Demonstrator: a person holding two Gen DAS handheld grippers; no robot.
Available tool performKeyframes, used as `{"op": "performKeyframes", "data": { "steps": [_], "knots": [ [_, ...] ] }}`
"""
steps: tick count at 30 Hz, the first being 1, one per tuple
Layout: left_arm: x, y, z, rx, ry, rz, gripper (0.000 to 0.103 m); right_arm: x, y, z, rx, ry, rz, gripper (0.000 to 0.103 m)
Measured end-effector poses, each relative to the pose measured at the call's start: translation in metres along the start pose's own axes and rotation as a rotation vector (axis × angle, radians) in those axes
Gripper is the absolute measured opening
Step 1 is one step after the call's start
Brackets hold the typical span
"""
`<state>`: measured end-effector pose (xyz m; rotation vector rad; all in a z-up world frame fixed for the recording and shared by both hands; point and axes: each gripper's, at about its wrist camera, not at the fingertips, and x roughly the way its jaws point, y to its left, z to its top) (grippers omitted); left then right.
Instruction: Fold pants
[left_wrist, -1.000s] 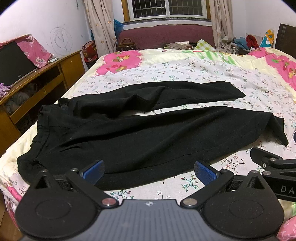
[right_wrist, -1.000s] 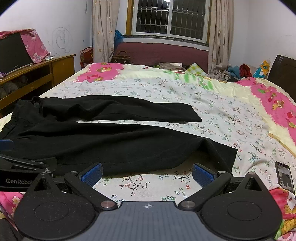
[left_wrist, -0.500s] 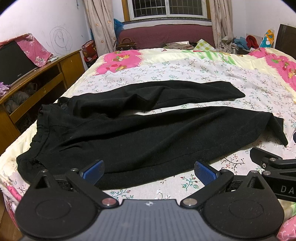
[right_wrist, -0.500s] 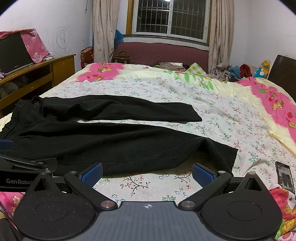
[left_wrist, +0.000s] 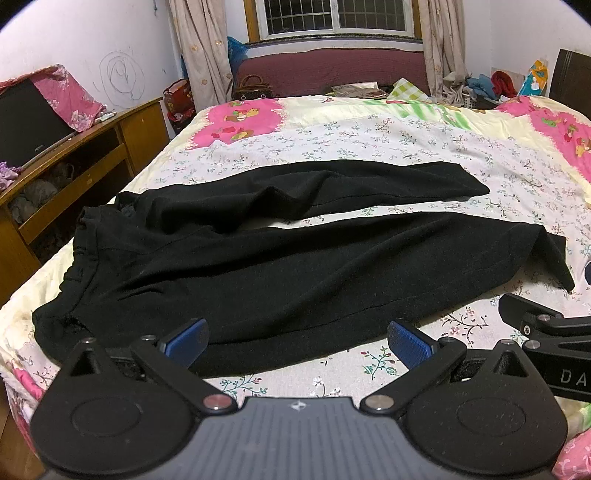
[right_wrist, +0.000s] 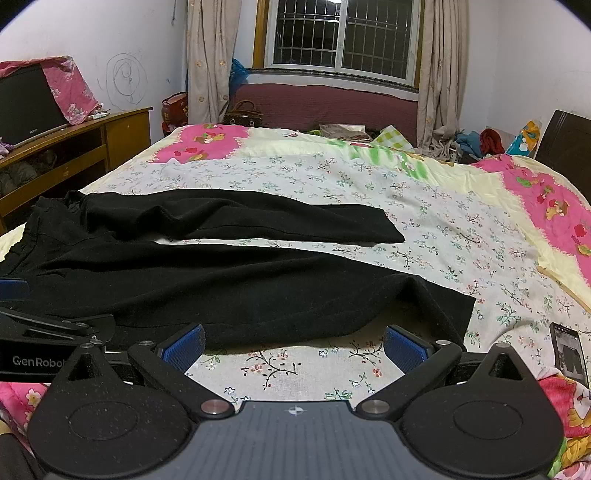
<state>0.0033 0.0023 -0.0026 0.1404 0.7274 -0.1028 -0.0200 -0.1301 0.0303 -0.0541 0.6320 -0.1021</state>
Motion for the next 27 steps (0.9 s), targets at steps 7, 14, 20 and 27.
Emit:
{"op": "performKeyframes", "data": {
  "steps": [7,14,20,27],
  "knots": [
    [0.000,0.000,-0.001,-0.001,0.002,-0.002,0.103,0.000,0.000,0.000,0.001,0.003,0.001,0.094],
    [0.001,-0.001,-0.001,0.007,-0.003,-0.006,0.103,0.001,0.003,0.000,-0.002,0.004,0.004,0.094],
    [0.004,0.002,0.009,0.041,-0.040,-0.017,0.103,0.007,0.002,0.009,-0.022,-0.004,0.040,0.094],
    [0.021,0.020,0.037,0.084,-0.085,-0.130,0.103,0.031,0.000,0.039,-0.081,-0.007,0.150,0.094]
  ]
}}
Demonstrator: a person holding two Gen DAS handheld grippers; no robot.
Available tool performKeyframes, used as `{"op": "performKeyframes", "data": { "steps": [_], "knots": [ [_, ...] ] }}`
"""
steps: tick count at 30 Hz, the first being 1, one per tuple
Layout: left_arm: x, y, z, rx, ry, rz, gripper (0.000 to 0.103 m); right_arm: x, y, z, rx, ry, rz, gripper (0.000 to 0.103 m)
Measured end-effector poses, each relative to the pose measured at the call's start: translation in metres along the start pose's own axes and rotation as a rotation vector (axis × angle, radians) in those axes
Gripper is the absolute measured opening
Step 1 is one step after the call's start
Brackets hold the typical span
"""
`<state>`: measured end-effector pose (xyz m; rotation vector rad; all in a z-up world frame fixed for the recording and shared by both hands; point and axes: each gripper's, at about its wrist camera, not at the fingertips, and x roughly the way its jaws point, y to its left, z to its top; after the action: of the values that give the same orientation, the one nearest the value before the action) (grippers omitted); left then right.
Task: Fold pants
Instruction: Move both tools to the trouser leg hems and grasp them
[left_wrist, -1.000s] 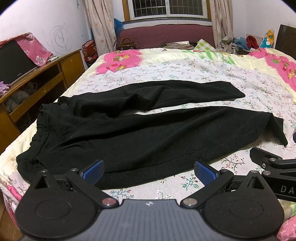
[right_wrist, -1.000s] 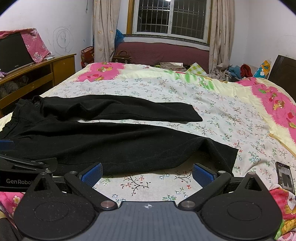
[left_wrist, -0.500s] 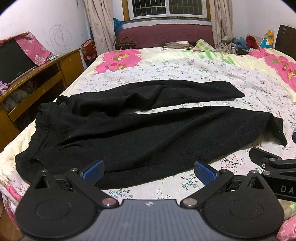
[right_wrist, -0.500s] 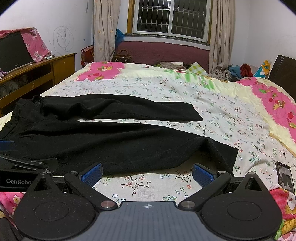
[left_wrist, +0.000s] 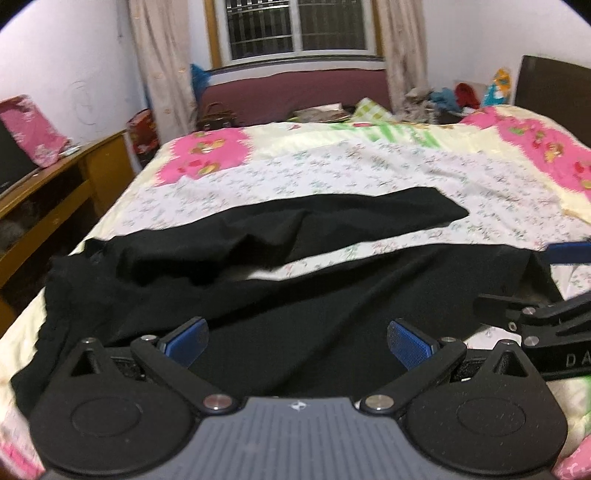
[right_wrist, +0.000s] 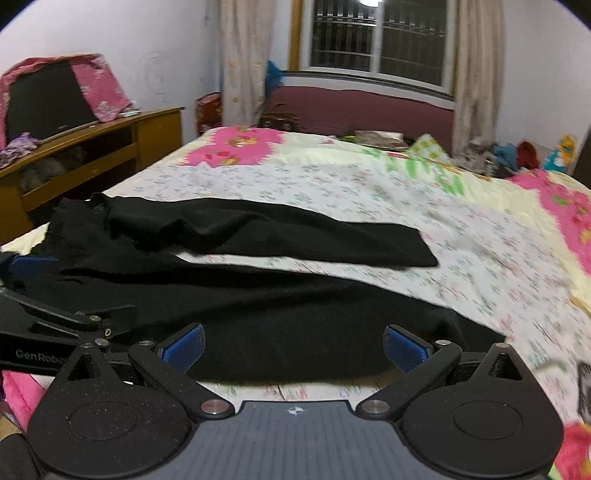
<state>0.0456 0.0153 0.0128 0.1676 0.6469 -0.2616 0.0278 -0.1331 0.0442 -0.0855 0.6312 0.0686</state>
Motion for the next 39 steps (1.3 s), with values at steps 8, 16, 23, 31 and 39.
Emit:
{"op": "performKeyframes", "data": {
  "steps": [8,16,23,31,39],
  "knots": [
    [0.038,0.033,0.031,0.072,0.016,-0.055,0.103,0.049,0.001,0.049,-0.128,0.006,0.137,0.091],
    [0.103,0.076,0.077,0.156,0.012,-0.109,0.099,0.136,0.009,0.108,-0.303,0.067,0.283,0.086],
    [0.157,0.124,0.115,0.278,-0.018,-0.064,0.099,0.218,0.009,0.157,-0.443,0.116,0.308,0.081],
    [0.214,0.176,0.138,0.403,0.088,-0.114,0.099,0.276,-0.002,0.188,-0.479,0.203,0.309,0.079],
    [0.283,0.223,0.147,0.421,0.292,-0.247,0.092,0.325,-0.008,0.200,-0.498,0.343,0.333,0.079]
  ]
}}
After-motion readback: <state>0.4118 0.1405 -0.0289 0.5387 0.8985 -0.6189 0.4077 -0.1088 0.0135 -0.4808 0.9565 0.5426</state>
